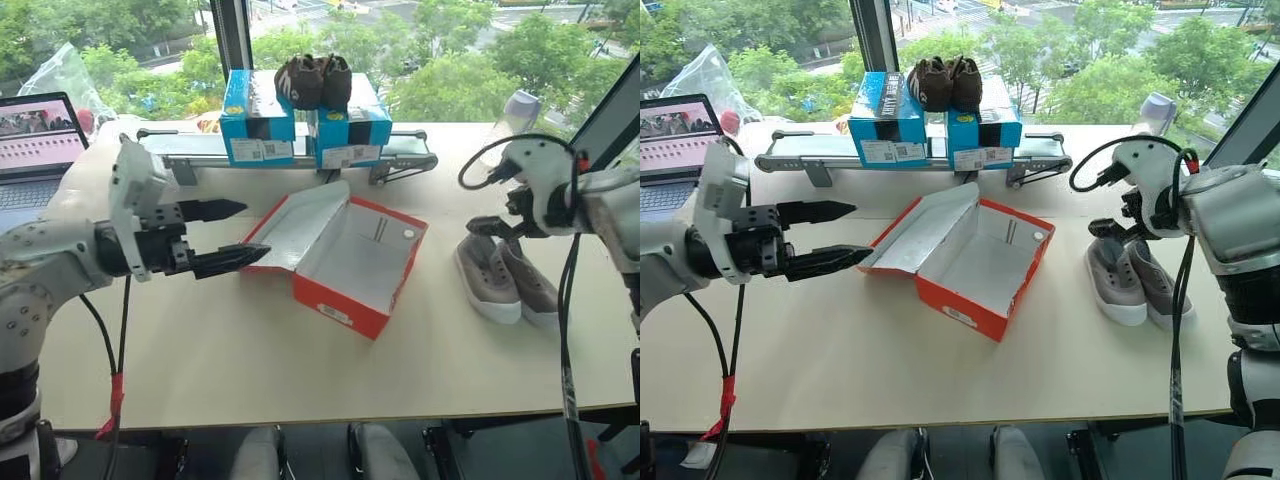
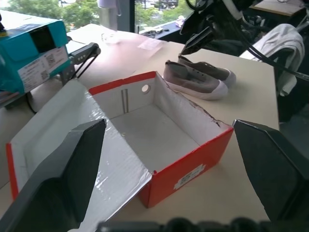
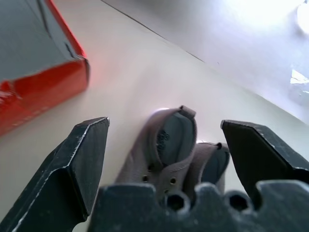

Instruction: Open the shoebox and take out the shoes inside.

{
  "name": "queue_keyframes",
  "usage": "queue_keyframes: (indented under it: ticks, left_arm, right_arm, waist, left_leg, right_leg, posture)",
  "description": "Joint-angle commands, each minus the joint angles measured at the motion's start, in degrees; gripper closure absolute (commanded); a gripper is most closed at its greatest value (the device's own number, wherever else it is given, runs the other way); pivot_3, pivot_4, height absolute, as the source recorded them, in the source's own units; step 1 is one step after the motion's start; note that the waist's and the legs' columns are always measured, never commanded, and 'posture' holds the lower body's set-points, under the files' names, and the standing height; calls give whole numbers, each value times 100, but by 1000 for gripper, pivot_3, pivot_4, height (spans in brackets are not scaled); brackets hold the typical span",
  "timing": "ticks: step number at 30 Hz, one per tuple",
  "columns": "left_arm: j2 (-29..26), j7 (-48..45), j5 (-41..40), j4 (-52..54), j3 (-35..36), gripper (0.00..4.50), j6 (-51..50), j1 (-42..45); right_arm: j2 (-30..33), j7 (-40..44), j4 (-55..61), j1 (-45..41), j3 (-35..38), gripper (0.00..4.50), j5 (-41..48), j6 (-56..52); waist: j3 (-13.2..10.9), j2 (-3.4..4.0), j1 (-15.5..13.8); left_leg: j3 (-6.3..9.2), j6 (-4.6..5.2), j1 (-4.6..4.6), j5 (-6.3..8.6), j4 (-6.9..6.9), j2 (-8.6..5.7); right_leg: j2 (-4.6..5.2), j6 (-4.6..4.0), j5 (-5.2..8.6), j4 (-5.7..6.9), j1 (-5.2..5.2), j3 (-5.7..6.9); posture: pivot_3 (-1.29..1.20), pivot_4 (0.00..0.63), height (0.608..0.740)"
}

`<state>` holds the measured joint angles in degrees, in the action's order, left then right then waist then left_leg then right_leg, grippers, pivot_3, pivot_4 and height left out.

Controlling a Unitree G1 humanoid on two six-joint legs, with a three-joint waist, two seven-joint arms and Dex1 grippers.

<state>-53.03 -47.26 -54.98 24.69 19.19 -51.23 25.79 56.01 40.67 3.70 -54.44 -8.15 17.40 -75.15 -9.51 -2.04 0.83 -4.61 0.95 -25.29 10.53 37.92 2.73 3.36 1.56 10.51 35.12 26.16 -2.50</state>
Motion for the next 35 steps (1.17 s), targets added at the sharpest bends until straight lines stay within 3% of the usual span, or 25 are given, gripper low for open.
queue_keyframes:
  ticks: [1, 4, 6, 8, 15, 21, 27, 35]
  left_arm:
    - [453, 676, 340, 129, 375, 0, 546, -158]
    - [767, 1188, 828, 58, 331, 0, 836, -344]
    - [1032, 1486, 1091, 1, 346, 0, 1109, -433]
    - [1327, 1836, 1429, 5, 316, 0, 1365, -646]
    - [2645, 2920, 2202, 81, 393, 0, 2070, -1951]
    - [3555, 3626, 3137, 405, -82, 0, 2668, -3208]
    - [4236, 3911, 3980, 532, -942, 0, 3372, -4394]
    - [4787, 4220, 4418, 133, -1230, 0, 3886, -4460]
  right_arm:
    - [-641, 10, 796, 619, 1454, 84, 651, 341]
    - [-364, 665, 1208, 1819, 1729, 84, 867, 1041]
    - [-523, 633, 1161, 2316, 2139, 84, 1079, 971]
    - [-726, 299, 1252, 2964, 2287, 84, 721, 1816]
    - [-2565, -1467, 2210, 4435, 3053, 84, 229, 3444]
    - [-3749, -2252, 2991, 5709, 2688, 84, -183, 4475]
    - [-4369, -2611, 3076, 6494, 1864, 84, -636, 5074]
    - [-4668, -3031, 2594, 6381, 1534, 84, -943, 5367]
  waist:
    - [2, -2, 1]
    - [3, -5, -55]
    - [3, -5, -122]
    - [4, -6, -134]
    - [12, -7, -33]
    - [20, -10, 3]
    - [68, -11, 34]
    - [84, -8, 45]
  left_leg:
    - [-2, 0, 5, 0, 1, 0]
    - [2, 0, 5, 0, 0, -2]
    - [6, 0, 2, 0, 0, -3]
    - [-5, 1, -2, 0, 1, -9]
    - [-10, -4, 13, -3, 3, 2]
    - [-15, -10, 17, 0, 3, 8]
    - [-24, -55, 22, 27, 2, 15]
    - [-15, -68, 21, 36, -6, 23]
  right_leg:
    - [0, 3, -3, 0, -7, -2]
    - [1, 34, -21, 2, -14, 0]
    - [2, 36, -22, -6, -19, 5]
    - [8, 31, -24, -11, -12, -4]
    - [-1, 20, -29, 7, -15, -7]
    - [2, -5, -17, 13, -13, -6]
    - [13, -8, -17, 1, -13, -7]
    - [19, -10, -16, -14, 1, -1]
  posture:
    - [0, 150, 740]
    - [0, 150, 740]
    - [0, 150, 740]
    - [0, 150, 740]
    - [0, 150, 740]
    - [0, 150, 740]
    - [0, 150, 740]
    - [0, 150, 740]
